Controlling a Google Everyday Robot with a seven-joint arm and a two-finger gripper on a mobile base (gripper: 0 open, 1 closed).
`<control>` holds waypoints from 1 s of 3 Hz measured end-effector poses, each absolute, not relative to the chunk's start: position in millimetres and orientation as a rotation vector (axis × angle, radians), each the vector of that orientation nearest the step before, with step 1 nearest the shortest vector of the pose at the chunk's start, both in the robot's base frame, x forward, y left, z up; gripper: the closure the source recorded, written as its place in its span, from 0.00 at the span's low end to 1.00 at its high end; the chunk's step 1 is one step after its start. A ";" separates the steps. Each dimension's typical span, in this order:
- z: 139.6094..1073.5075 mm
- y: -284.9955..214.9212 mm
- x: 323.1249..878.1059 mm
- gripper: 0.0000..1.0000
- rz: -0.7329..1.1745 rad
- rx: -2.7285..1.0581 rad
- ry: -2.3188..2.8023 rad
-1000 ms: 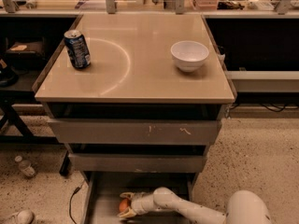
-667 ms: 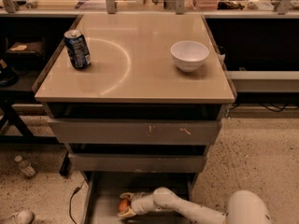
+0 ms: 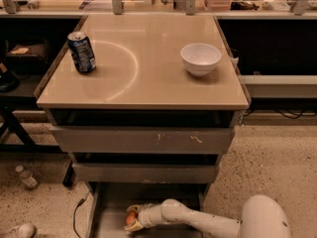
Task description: Pick orange from bottom drawer and place on counter
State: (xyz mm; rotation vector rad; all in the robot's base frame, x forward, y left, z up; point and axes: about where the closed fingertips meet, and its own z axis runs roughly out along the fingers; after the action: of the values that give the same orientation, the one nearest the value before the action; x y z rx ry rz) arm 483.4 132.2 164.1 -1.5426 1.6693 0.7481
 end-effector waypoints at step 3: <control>294.8 104.3 475.6 1.00 0.495 -1.597 1.733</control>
Offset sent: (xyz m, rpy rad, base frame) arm -0.0204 -0.0020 0.1562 -0.1978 -0.1130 -0.1253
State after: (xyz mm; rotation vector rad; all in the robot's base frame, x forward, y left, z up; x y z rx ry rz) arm 475.6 104.3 294.8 -1.5972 1.7331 0.4946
